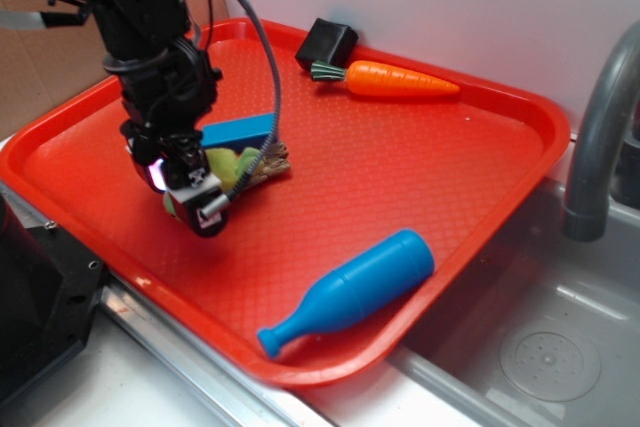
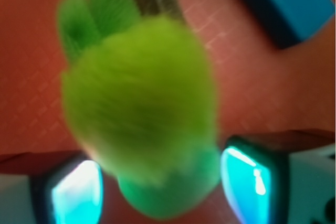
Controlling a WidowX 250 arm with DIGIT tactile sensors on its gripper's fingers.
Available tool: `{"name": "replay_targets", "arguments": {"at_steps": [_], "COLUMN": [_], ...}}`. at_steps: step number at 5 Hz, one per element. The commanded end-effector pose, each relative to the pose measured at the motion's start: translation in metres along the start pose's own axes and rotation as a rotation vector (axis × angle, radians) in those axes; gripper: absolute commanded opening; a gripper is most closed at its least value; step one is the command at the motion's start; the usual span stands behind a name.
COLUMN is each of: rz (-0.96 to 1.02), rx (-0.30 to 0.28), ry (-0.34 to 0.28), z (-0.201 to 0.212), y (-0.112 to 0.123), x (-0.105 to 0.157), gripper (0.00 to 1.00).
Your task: Grab the green animal.
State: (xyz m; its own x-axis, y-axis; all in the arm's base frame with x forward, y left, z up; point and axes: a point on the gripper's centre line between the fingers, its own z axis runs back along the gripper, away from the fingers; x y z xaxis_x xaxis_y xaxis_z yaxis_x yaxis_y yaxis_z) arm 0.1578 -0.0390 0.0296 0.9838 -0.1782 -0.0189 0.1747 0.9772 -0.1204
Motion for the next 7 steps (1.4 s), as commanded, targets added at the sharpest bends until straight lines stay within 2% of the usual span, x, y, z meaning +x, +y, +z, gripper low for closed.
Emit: {"name": "replay_targets", "arguments": {"at_steps": [1, 2, 3, 4, 5, 6, 7], "rz": [-0.070, -0.042, -0.010, 0.057, 0.168, 0.309, 0.305], "rx": [0.009, 0.027, 0.049, 0.061, 0.097, 0.135, 0.141], "ry": [-0.013, 0.006, 0.015, -0.050, -0.073, -0.200, -0.199], "z": [-0.006, -0.009, 0.000, 0.046, 0.098, 0.150, 0.202], "y": [-0.007, -0.004, -0.001, 0.002, 0.018, 0.051, 0.067], "x": [0.012, 0.013, 0.009, -0.012, -0.037, -0.059, -0.037], "gripper": [1.00, 0.00, 0.00, 0.00, 0.00, 0.00, 0.00]}}
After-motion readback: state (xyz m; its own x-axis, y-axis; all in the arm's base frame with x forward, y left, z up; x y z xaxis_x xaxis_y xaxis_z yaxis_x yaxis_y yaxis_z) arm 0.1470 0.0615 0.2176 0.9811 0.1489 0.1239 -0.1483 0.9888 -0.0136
